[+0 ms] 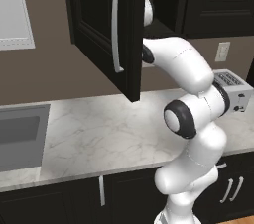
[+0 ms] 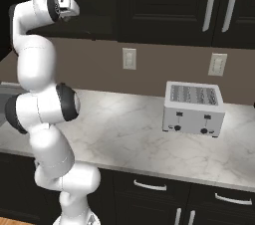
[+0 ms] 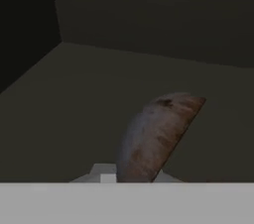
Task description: Open the cabinet and move the ladle to the pot. Then close the cabinet.
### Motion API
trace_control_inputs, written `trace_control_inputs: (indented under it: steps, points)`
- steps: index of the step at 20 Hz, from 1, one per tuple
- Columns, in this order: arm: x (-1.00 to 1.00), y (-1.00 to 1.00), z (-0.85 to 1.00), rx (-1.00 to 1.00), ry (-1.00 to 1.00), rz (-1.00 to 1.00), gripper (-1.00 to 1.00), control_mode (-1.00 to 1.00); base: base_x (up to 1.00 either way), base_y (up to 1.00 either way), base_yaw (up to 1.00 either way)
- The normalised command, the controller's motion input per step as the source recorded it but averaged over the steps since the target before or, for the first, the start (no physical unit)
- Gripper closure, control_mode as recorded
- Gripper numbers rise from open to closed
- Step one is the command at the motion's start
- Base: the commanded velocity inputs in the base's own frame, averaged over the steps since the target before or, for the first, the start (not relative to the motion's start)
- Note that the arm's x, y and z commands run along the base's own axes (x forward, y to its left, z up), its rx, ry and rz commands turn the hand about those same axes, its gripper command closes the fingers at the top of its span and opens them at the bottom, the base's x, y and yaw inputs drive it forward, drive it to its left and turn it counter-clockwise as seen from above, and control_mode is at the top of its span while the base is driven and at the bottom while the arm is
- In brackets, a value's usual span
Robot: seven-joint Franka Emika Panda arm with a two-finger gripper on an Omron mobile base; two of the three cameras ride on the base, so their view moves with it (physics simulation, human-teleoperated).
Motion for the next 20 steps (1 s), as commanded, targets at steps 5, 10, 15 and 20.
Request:
trace_control_inputs:
  steps: [5, 10, 15, 20]
  points:
    - [-0.87, -0.34, -0.10, -0.06, -0.04, 0.13, 1.00, -1.00, 0.00, 0.00, 0.00]
    - [-0.90, -0.38, -0.20, -0.08, -0.10, 0.12, 1.00, -1.00, 0.00, 0.00, 0.00]
    - [-0.99, -0.34, -0.18, -0.07, -0.09, 0.10, 1.00, -1.00, 0.00, 0.00, 0.00]
    - [-1.00, -0.30, -0.04, -0.07, -0.01, 0.09, 1.00, -1.00, 0.00, 0.00, 0.00]
